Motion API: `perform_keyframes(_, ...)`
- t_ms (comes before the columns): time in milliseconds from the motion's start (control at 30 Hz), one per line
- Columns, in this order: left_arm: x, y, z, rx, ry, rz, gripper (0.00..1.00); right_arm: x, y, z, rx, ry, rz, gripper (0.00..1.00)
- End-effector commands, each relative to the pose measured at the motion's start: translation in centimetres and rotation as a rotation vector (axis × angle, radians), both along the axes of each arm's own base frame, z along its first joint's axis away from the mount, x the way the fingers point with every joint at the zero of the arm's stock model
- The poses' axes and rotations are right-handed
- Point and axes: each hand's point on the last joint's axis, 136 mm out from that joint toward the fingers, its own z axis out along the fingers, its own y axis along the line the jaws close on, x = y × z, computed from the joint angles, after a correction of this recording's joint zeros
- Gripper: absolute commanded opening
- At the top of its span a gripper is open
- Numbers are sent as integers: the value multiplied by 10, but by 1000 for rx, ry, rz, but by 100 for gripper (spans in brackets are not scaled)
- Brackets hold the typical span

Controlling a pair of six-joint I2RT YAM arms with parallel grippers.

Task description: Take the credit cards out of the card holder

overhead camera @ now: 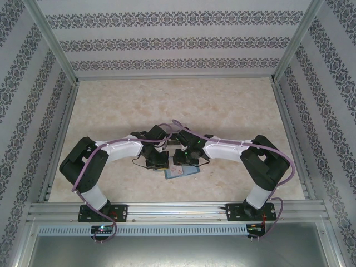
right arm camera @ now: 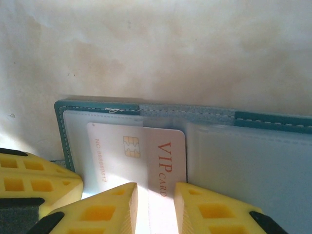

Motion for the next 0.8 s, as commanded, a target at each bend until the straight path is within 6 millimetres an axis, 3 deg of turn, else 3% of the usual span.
perform_keyframes(0,-5,13,0,100,-7,-25,0,3,-17,3,-70,-22,-17,28)
perform_keyframes(200,2,-2,14,53,-34,-28,0,4,-15,11,-47,-30,-16,29)
perform_keyframes(433,3,-18,16,23,-38,-32,0,0,-15,9,-39,-19,-16,30)
perform_keyframes(567,3,-28,10,7,-27,-32,0,0,-17,11,-45,-24,-20,32)
perform_keyframes(767,-1,-23,-7,59,0,-35,0,0,-17,14,-31,-27,-26,34)
